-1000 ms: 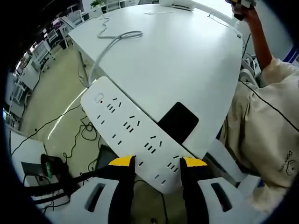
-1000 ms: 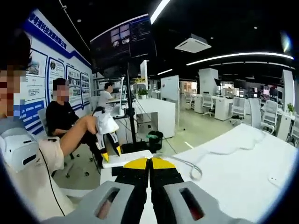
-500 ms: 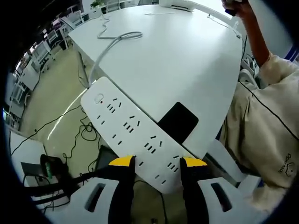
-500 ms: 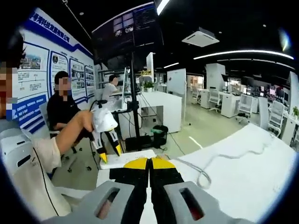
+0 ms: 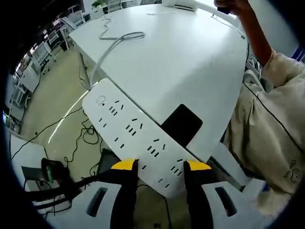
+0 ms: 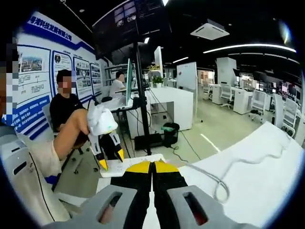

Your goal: Pick up the power strip scattered on the table, fix it on the side mounting bracket of the table, and press the switch

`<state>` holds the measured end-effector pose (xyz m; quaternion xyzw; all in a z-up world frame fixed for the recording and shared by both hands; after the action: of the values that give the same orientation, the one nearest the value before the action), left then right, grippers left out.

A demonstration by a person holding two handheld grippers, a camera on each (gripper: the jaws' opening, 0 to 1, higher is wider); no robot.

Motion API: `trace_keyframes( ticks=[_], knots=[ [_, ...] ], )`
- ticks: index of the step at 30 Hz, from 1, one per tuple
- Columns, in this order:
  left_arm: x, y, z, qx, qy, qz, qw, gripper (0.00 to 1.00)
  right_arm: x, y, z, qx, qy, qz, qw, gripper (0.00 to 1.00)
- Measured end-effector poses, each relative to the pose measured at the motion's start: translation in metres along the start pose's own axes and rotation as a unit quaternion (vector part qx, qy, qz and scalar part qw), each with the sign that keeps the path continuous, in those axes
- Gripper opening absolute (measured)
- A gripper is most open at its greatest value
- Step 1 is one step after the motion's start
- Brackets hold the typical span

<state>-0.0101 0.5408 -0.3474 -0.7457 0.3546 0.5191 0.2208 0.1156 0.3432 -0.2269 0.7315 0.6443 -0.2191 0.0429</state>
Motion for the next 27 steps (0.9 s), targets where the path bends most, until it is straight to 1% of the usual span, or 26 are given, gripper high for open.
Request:
trace_keyframes(
  ticks=[8,13,17,21,25,27],
  knots=[
    [0.000,0.002,0.000,0.000,0.001,0.000,1.0000,0.43,0.034,-0.001,-0.001,-0.001,-0.024,-0.013,0.9996,0.00],
    [0.000,0.005,0.001,0.001,0.002,0.000,1.0000,0.43,0.056,-0.001,0.003,0.006,-0.045,-0.024,0.9987,0.00],
    [0.001,0.006,0.000,-0.001,-0.001,0.000,1.0000,0.43,0.070,0.000,0.004,0.007,-0.052,-0.029,0.9982,0.00],
    [0.002,0.006,0.000,-0.001,-0.006,0.000,1.0000,0.43,0.086,-0.003,0.008,0.001,-0.067,-0.032,0.9972,0.00],
    [0.002,0.007,0.000,-0.001,-0.004,0.001,1.0000,0.43,0.100,-0.004,0.010,-0.002,-0.083,-0.037,0.9959,0.00],
    [0.002,0.007,0.000,0.000,-0.002,0.001,1.0000,0.43,0.110,-0.004,0.012,-0.007,-0.096,-0.038,0.9947,0.00]
  ],
)
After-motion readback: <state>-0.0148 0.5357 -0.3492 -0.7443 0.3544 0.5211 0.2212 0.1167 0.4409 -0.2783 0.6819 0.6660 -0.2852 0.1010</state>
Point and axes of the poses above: the point that each gripper's makers call its tool centre point, and the gripper's own axes: x roughly forward along the fingers, y roughly to its right, z roughly out of its underside, the point moved 6 cm from there along -x, roughly backward along the fingers, and after that the axes turned 8 degrees about x, right-handed, at the moved point
